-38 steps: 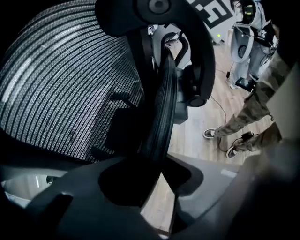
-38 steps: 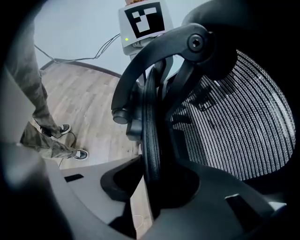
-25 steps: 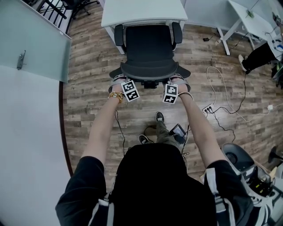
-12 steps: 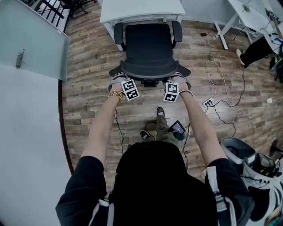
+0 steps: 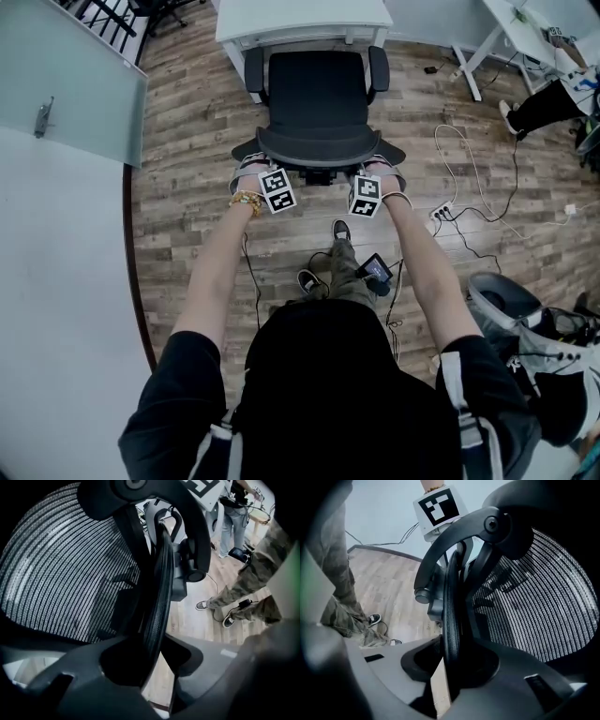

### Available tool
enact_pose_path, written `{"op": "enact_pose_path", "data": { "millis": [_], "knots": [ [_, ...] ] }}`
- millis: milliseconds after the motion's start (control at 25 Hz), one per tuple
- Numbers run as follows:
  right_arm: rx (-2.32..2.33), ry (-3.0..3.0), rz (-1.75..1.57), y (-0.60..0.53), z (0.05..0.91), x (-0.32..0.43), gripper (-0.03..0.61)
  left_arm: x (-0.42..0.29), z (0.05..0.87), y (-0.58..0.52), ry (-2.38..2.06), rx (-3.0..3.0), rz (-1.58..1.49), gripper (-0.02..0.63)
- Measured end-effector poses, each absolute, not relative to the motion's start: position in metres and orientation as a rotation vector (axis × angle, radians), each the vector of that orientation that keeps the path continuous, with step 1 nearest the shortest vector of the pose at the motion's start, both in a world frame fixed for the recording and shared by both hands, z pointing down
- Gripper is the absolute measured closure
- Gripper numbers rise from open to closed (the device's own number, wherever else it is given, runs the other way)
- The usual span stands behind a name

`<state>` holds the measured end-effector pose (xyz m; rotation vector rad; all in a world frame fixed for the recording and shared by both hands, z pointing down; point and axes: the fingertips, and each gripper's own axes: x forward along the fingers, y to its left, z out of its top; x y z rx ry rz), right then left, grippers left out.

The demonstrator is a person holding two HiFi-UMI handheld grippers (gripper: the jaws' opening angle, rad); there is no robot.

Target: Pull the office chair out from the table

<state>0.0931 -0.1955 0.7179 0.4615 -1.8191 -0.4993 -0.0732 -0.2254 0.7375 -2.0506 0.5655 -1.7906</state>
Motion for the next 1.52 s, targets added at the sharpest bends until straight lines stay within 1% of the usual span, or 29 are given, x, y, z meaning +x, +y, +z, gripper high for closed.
{"op": "enact_pose_path", "data": {
  "millis": [800, 1520],
  "knots": [
    [0.477, -1.839, -0.492, -0.13, 0.72, 0.063, 0.489, -0.101, 0.738, -0.165, 0.588, -2.017, -1.749, 0.462],
    [0.464, -1.84, -0.485, -0.093, 0.718, 0.063, 0.489, -0.101, 0.732, -0.126, 0.616, -2.004, -1.696, 0.457]
  ]
}}
